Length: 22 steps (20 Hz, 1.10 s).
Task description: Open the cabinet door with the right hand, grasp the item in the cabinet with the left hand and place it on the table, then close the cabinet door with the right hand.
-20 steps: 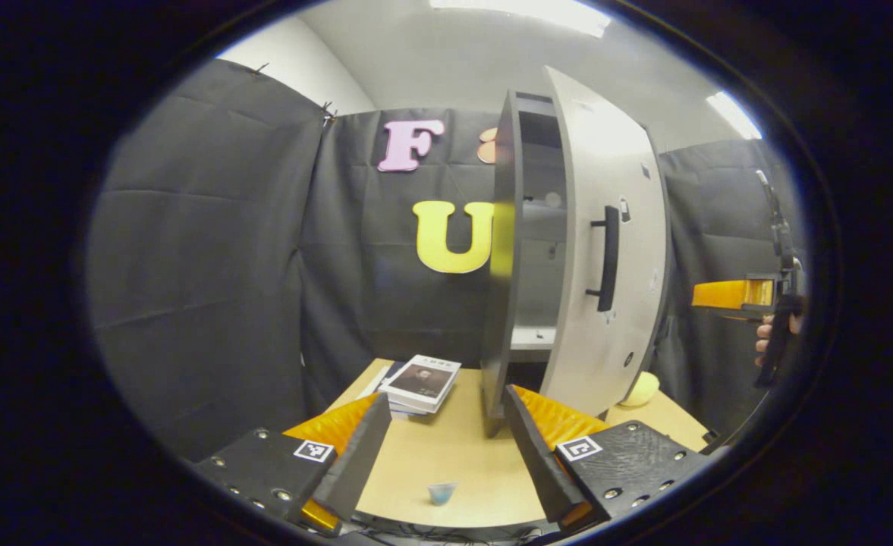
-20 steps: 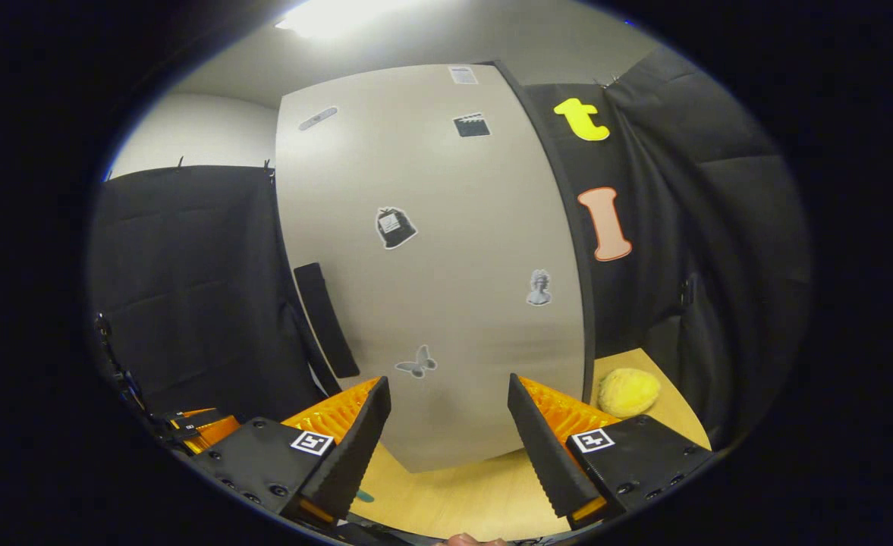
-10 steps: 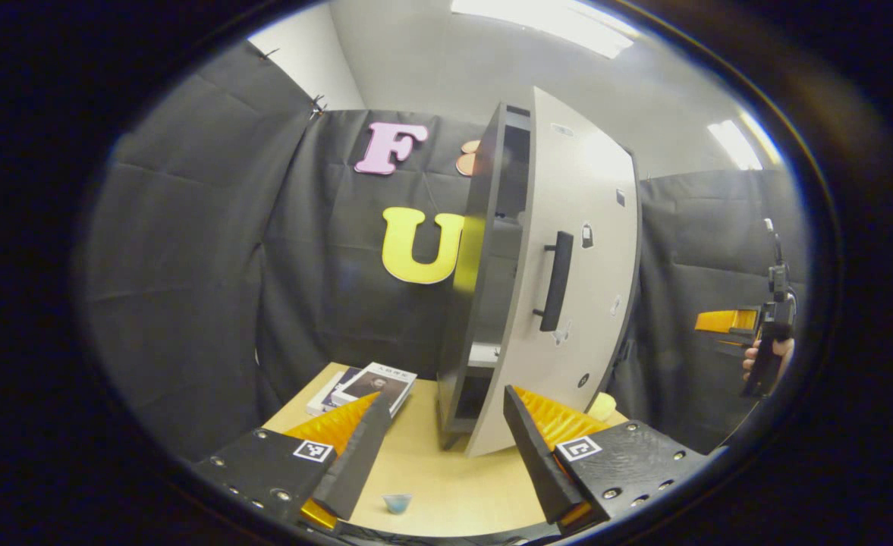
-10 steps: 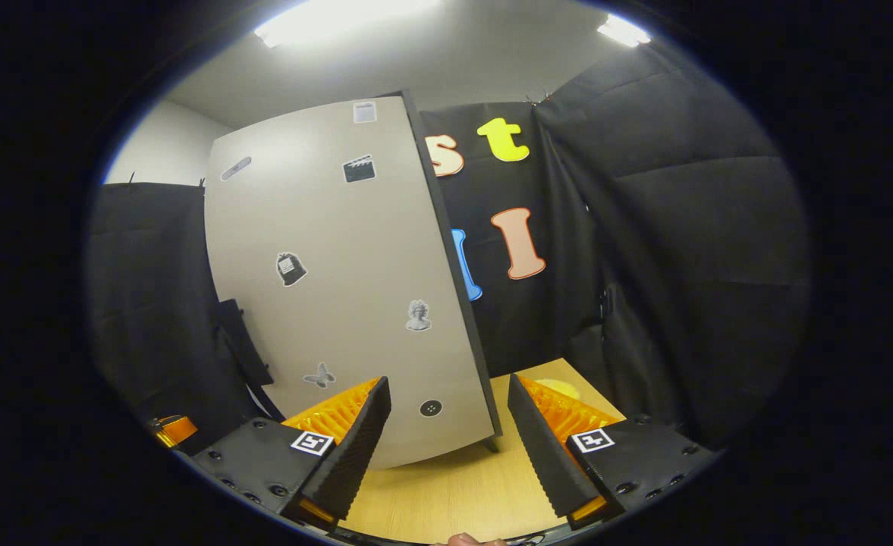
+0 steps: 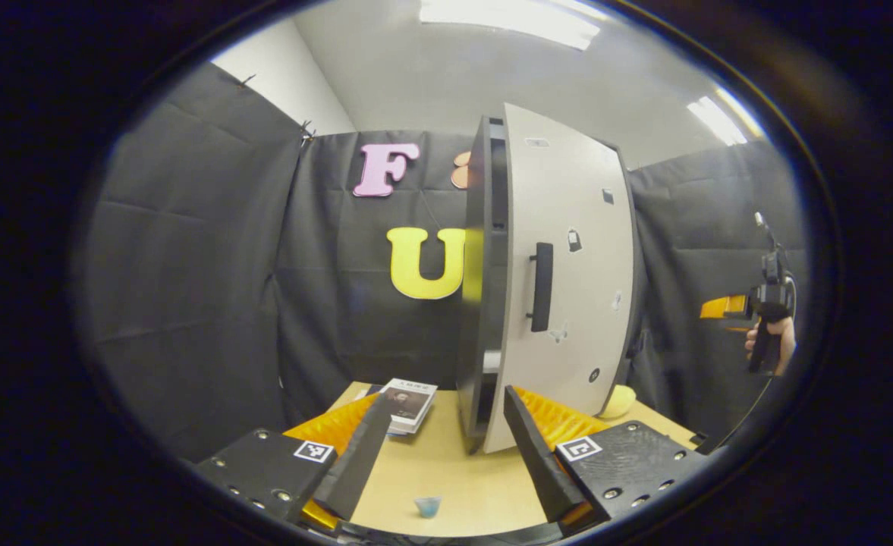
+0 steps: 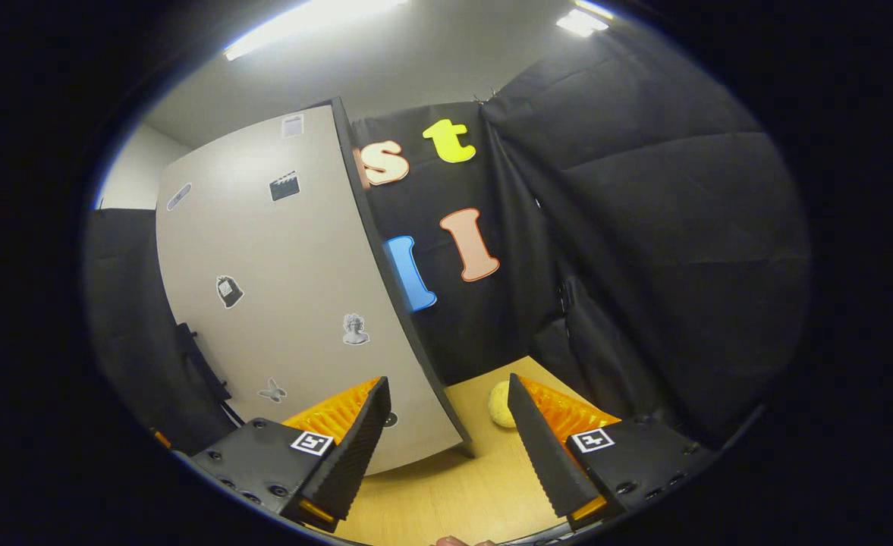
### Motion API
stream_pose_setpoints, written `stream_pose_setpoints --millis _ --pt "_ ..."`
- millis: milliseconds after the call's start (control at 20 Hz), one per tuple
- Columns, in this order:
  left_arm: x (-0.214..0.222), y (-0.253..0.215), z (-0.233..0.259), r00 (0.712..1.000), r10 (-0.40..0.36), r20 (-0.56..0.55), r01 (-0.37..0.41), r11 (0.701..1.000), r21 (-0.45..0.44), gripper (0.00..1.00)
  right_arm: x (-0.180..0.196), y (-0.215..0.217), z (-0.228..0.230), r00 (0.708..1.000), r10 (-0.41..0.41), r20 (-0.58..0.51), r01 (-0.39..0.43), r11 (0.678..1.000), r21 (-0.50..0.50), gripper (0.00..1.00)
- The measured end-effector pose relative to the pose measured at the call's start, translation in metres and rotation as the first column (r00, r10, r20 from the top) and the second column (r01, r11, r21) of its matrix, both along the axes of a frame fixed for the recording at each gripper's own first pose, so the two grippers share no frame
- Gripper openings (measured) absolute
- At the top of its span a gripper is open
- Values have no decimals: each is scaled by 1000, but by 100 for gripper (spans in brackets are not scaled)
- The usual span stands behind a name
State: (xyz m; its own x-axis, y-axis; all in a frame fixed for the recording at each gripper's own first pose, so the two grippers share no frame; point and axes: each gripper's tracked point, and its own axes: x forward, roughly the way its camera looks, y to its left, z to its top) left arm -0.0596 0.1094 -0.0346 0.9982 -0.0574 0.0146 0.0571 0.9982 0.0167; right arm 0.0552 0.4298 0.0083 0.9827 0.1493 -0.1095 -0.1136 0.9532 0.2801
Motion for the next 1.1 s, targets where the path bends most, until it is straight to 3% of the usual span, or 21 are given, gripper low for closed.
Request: stream_pose_setpoints --millis 550,900,1050,1100 --pt "-14 3 4 1000 1 22 2 987 -160 91 -10 -13 1 998 0 64 8 992 -124 98" --pt "-12 14 -2 999 44 9 -42 993 -110 90 -12 -1 6 996 39 79 -25 985 -169 98" --pt "2 10 -4 999 49 14 -47 993 -110 90 -12 11 26 984 77 158 -40 974 -224 98" --pt "4 6 -4 998 57 16 -55 991 -124 90 -13 12 26 981 91 170 -47 967 -249 92"
